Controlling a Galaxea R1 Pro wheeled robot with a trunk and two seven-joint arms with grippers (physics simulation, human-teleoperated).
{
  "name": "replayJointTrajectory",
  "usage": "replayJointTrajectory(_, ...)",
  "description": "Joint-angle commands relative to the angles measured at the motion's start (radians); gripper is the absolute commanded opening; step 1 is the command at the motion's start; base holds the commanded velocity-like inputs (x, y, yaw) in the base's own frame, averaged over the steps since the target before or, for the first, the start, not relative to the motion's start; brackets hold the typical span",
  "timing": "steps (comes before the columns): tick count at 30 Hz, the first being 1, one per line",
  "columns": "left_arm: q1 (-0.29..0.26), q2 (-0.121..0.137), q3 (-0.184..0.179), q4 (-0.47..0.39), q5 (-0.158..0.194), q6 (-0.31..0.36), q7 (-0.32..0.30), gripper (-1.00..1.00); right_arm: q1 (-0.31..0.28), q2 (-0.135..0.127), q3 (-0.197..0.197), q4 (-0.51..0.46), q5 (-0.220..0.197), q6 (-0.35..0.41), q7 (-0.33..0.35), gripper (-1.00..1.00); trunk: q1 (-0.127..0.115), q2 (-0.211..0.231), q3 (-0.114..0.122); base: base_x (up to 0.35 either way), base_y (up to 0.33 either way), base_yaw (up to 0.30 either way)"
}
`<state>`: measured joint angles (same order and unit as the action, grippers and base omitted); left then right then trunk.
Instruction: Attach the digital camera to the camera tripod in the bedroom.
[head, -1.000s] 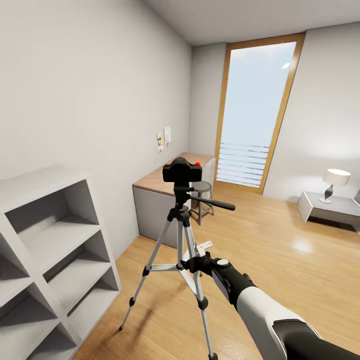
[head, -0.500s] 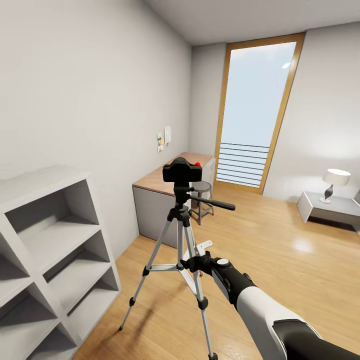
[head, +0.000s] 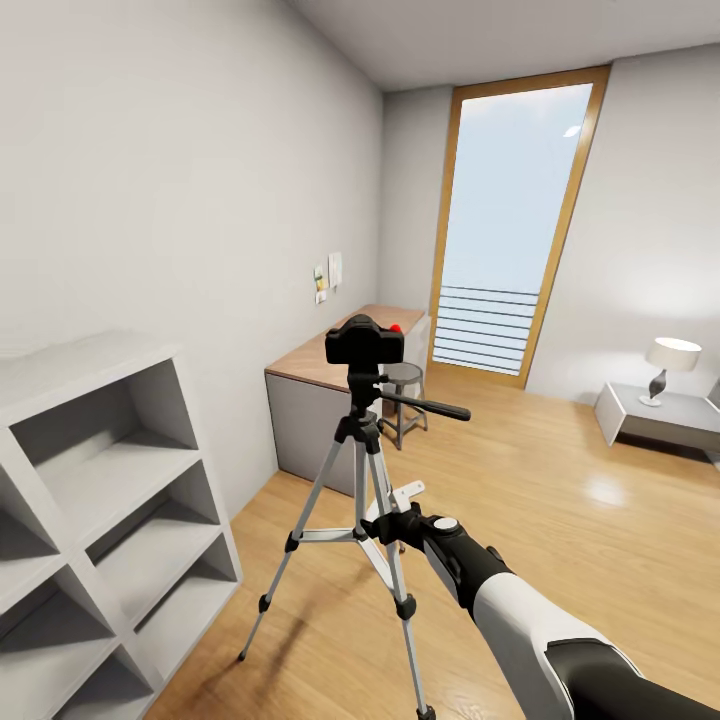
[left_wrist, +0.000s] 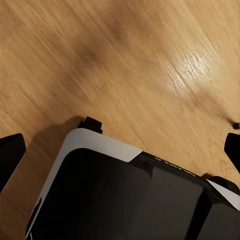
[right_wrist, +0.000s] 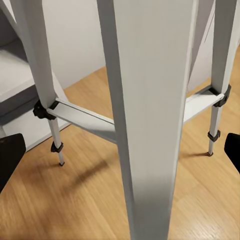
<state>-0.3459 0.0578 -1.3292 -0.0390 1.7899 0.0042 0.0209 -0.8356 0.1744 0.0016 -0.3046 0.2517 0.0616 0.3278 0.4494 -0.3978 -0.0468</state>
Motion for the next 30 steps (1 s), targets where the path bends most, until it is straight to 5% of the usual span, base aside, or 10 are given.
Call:
replayJointTrajectory(1,-0.001,0.001,-0.008,-0.002,0.01,-0.001,0.003,1.0,0.0,-0.01,0.001,0.001,0.001,0.007,0.004,1.0,0.001,-0.002,-0.002,0.0,0.0,0.0)
replayJointTrajectory(4,-0.001,0.001,-0.007,-0.001,0.011,-0.001,0.003,1.0,0.0,-0.027,0.002,0.007,0.0,0.007,0.006,1.0,0.001,-0.002,-0.002,0.0,0.0,0.0)
replayJointTrajectory(9,-0.001,0.002,-0.007,-0.001,0.011,-0.001,0.003,1.0,0.0,-0.091,0.002,0.018,-0.003,0.041,0.095,1.0,0.001,-0.002,-0.002,0.0,0.0,0.0)
replayJointTrajectory(17,-0.001,0.002,-0.007,0.002,0.011,-0.001,0.004,1.0,0.0,-0.114,0.001,0.022,-0.007,0.051,0.136,1.0,0.001,-0.002,-0.002,0.0,0.0,0.0)
replayJointTrajectory(30,-0.001,0.002,-0.004,0.002,0.018,-0.001,0.003,1.0,0.0,-0.195,0.0,0.06,-0.007,0.052,0.144,1.0,0.001,-0.002,-0.002,0.0,0.0,0.0)
